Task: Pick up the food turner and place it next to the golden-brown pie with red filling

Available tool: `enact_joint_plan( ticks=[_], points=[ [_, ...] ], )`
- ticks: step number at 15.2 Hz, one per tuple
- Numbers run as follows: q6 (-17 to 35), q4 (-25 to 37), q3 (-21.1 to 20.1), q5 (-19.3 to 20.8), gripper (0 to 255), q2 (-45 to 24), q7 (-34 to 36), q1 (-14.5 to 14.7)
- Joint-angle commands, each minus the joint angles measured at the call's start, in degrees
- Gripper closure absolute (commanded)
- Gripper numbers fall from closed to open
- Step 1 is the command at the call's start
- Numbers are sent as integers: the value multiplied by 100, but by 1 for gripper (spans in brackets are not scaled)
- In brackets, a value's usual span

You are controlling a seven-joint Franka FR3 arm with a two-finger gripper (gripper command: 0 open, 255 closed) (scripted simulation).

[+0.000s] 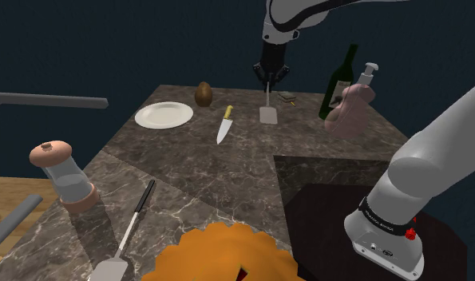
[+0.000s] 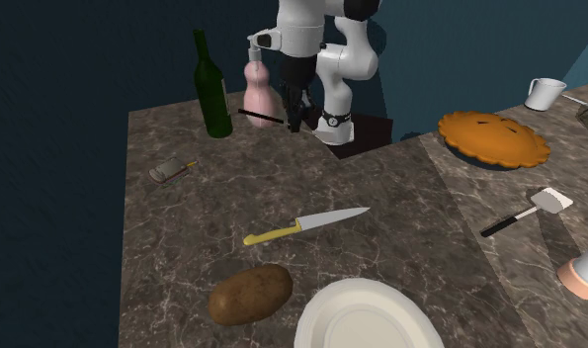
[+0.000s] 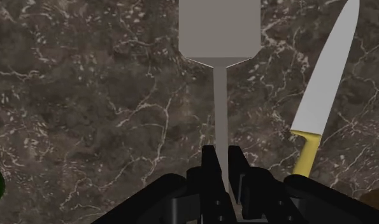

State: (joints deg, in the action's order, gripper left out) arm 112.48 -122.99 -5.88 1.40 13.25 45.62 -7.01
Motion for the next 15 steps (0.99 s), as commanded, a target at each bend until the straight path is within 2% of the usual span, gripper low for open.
enact_joint_plan(
  ticks=[1,8,15],
  points=[
    [-67,-195,-129,-51,255,258,207,98],
    [-186,-850,-669,-337,255,1026,984,501],
    [-365,-1183,-1294,-720,255,1555,1827,949]
  ],
)
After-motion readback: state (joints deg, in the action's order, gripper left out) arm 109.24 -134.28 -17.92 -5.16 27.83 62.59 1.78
